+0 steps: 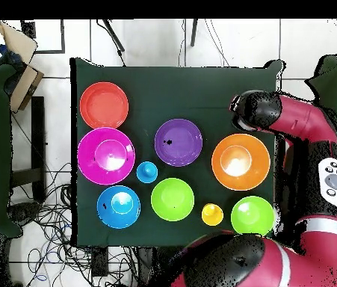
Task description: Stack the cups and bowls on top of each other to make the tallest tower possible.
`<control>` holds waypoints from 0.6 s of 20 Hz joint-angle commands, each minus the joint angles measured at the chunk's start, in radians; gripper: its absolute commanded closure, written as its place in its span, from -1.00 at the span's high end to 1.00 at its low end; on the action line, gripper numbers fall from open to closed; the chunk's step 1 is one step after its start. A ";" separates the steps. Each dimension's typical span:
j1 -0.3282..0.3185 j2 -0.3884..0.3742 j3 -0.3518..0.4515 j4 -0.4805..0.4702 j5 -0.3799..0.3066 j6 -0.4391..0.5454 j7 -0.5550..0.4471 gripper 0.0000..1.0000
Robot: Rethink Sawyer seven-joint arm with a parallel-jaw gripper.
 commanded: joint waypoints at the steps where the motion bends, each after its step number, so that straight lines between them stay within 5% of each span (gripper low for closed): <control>1: -0.024 0.070 0.141 0.114 -0.112 -0.052 -0.304 1.00; 12: -0.060 0.101 0.217 0.101 -0.158 -0.108 -0.302 1.00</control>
